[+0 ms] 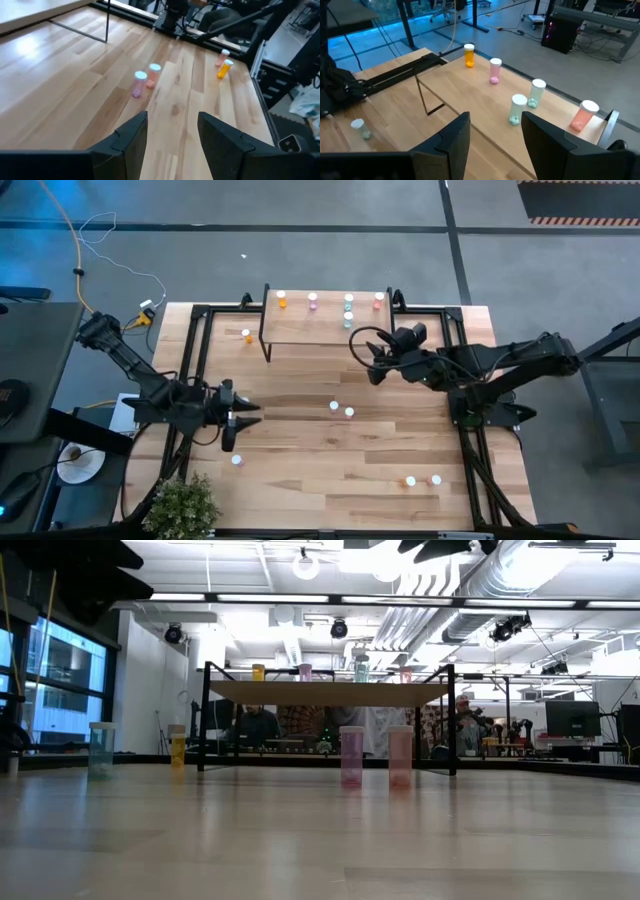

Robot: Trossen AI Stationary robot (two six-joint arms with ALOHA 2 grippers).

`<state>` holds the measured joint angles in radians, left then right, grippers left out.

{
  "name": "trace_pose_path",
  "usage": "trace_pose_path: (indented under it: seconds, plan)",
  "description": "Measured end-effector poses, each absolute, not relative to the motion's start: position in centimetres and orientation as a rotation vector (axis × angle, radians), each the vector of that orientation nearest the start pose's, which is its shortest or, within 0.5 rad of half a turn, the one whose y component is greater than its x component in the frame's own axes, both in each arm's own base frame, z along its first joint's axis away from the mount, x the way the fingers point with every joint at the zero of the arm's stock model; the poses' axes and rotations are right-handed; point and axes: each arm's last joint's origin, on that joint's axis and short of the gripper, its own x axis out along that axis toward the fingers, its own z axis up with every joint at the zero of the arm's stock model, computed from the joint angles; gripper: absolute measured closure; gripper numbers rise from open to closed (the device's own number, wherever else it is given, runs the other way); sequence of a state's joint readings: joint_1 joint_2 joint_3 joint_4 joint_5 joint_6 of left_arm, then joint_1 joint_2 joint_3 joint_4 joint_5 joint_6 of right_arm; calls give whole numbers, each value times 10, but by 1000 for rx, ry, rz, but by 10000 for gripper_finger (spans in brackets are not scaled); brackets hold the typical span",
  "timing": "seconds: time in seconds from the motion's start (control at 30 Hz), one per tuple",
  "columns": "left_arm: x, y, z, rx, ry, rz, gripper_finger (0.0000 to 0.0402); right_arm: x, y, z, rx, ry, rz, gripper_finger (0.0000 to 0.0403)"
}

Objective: Pick and place medicine bottles onto shelf by color
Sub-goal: Put the bottom purple pill bottle on the shelf aligned with the other purple pill bottle

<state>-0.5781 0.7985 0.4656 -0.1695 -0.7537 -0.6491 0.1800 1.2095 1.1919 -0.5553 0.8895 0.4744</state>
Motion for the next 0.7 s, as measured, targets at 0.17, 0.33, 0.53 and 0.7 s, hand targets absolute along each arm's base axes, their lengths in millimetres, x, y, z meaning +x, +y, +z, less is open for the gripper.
trace_pose_path:
  seconds: [0.17, 0.33, 0.53, 0.7]
  plan:
    - [155, -77, 221, -374, 331, 309, 236, 243, 30, 359, 144, 325, -780, 233]
    - [162, -84, 214, -397, 346, 299, 236, 240, 33, 356, 150, 347, -775, 233]
    - [165, -97, 217, -427, 367, 233, 236, 237, 32, 351, 166, 380, -795, 233]
    - [164, -108, 227, -439, 393, 155, 237, 236, 32, 350, 173, 384, -800, 233]
